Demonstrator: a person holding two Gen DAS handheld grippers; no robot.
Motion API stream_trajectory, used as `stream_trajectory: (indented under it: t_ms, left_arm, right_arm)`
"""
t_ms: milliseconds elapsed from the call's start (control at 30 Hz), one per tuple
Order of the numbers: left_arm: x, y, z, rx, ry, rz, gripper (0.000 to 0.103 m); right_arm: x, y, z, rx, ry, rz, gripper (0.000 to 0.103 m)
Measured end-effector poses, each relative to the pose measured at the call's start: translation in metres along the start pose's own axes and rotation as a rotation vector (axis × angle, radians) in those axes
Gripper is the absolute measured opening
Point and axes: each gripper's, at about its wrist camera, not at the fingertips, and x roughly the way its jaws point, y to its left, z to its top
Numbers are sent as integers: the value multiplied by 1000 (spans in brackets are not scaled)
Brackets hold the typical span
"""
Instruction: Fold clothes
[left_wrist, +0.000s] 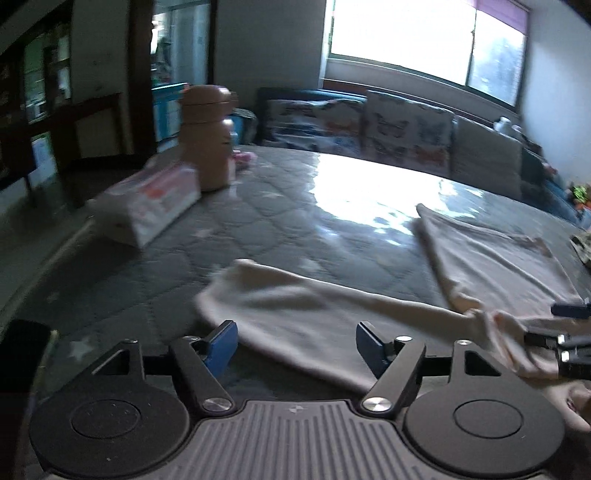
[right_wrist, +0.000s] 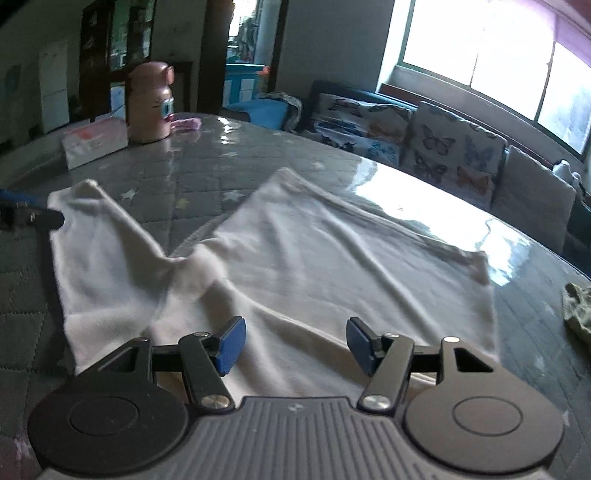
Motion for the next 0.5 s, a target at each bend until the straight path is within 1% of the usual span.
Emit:
stream_trajectory:
  t_ms: [67,167,233,333,400,500]
  left_arm:
    - [1,8,1,-25,2,16,74]
    - [2,17,3,-59,1,24,74]
    - [3,22,3,-79,2,24,74]
    - [5,26,4,-100,5,25,74]
    - [9,28,4,-114,14,29,74]
    - [15,32,5,-143,25,36,73]
  right_arm:
    - [3,10,-1,-40,1,3,62]
    - [-1,20,0,-89,-40,-34,62]
    - [-3,16,2,-71,-53,-63,62]
    - [1,10,1,-48,-47,-110,62]
    - [5,10,-1,-47,-20,-95,62]
    - [-2,14,-4,-67,-28,-64,64]
